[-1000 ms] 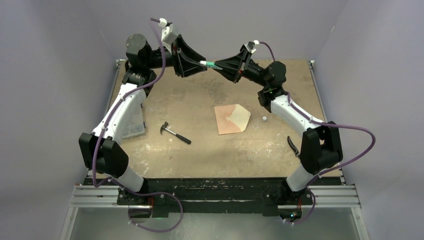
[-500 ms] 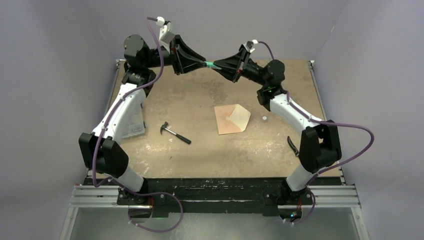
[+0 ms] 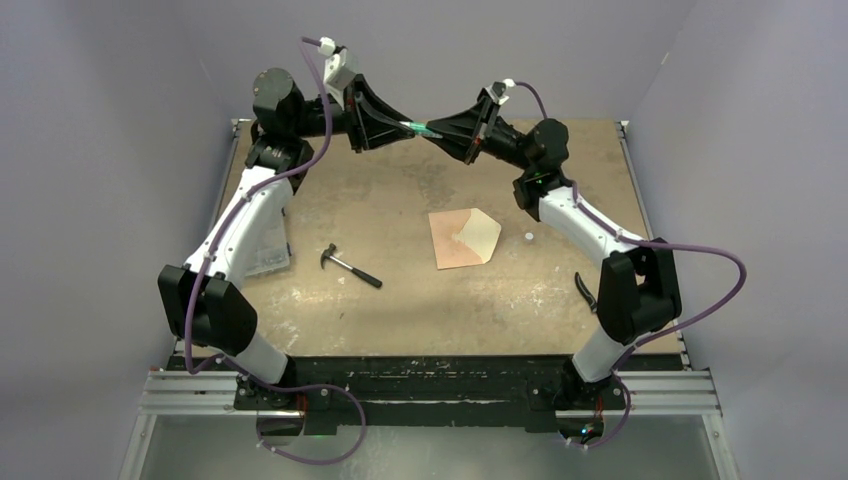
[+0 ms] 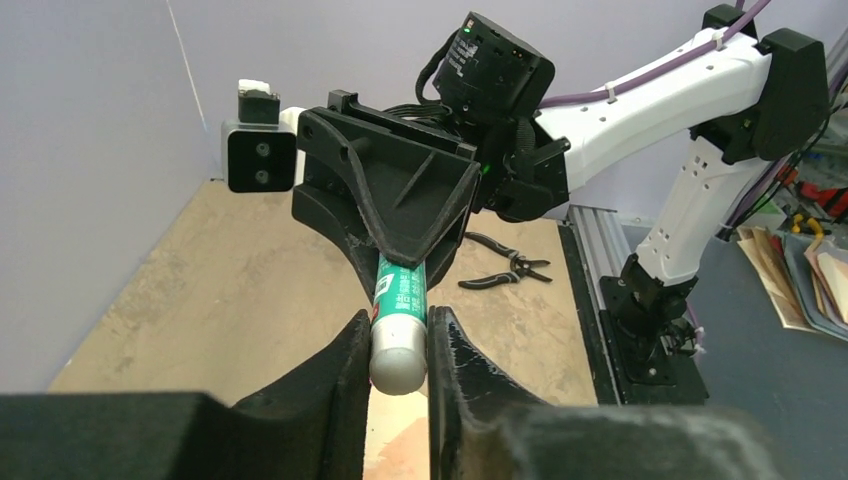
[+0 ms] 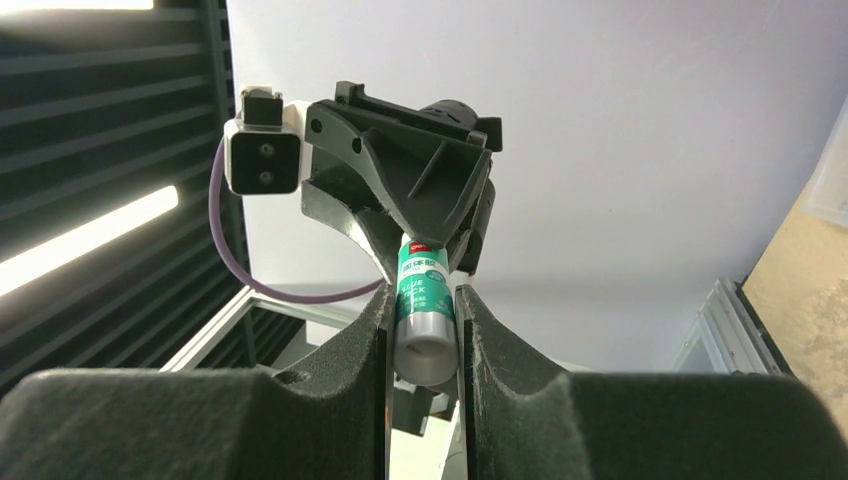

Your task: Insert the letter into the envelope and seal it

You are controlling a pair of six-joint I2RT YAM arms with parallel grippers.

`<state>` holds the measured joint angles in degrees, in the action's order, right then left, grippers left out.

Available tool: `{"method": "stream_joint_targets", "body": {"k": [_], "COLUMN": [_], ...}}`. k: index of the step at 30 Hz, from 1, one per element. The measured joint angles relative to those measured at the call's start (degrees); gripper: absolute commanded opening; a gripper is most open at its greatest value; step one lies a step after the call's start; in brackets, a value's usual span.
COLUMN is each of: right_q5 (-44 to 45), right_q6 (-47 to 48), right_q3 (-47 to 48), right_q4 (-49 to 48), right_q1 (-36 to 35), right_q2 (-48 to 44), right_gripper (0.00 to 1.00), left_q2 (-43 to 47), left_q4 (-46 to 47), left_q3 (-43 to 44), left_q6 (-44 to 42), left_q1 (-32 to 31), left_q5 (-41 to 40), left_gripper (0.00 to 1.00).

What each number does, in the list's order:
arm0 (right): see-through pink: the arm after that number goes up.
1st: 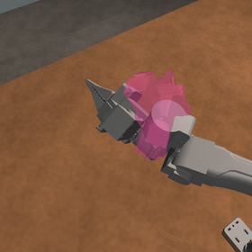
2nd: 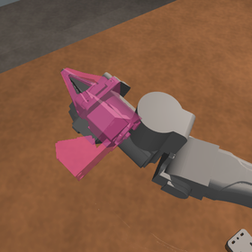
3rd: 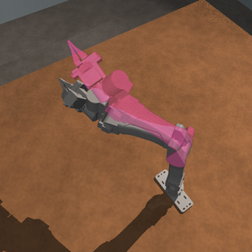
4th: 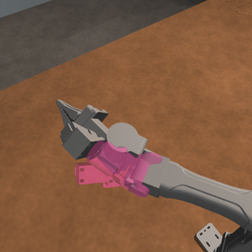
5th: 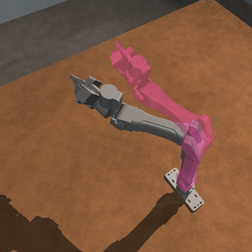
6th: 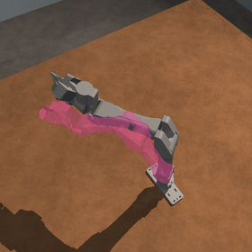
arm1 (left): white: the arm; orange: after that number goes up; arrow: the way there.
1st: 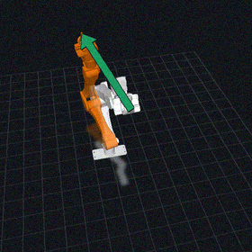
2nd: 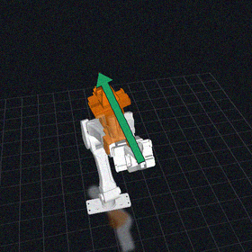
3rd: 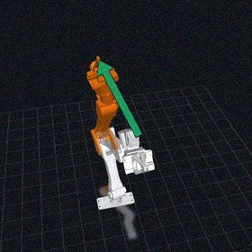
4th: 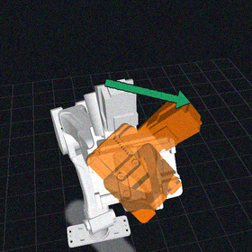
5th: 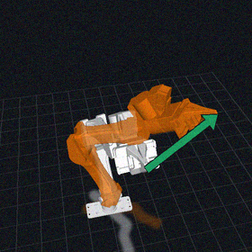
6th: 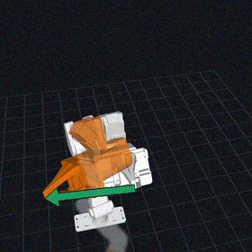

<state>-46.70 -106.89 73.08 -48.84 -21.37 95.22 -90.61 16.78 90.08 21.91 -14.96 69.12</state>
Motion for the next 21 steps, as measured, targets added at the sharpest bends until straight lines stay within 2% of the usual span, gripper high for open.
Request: {"method": "stream_joint_targets", "body": {"k": [1, 2, 6, 8, 16, 19, 21], "right_q5": [0.0, 0.0, 0.0, 0.1, 0.6, 0.6, 0.6], "right_q6": [0.0, 0.0, 0.5, 0.7, 3.1, 3.7, 4.3], "right_q3": [0.0, 0.0, 0.1, 0.2, 2.6, 3.5, 3.9], "right_q4": [0.0, 0.0, 0.0, 0.2, 0.6, 0.6, 0.6], "right_q1": [0.0, 0.0, 0.0, 0.0, 0.0, -0.4, -0.5], "right_q2": [0.0, 0.0, 0.0, 0.2, 2.0, 2.7, 2.8], "right_gripper": [0.05, 0.09, 0.46, 0.53, 0.56, 0.54, 0.48], "left_q2": [0.0, 0.0, 0.0, 0.0, 0.5, 0.7, 0.7], "left_q4": [0.0, 0.0, 1.4, 2.3, 6.5, 7.2, 7.7], "left_q3": [0.0, 0.0, -0.8, -1.6, -6.6, -7.6, -7.6], "left_q6": [0.0, -0.1, 0.2, 0.5, 2.1, 2.7, 3.0], "left_q1": [0.0, 0.0, 0.0, 0.0, -1.4, -2.2, -2.8], "left_q5": [0.0, -0.1, -0.5, -1.2, -8.9, -10.8, -11.4], "left_gripper": [0.0, 0.0, 0.0, 0.0, 0.0, 0.0, 0.0]}}
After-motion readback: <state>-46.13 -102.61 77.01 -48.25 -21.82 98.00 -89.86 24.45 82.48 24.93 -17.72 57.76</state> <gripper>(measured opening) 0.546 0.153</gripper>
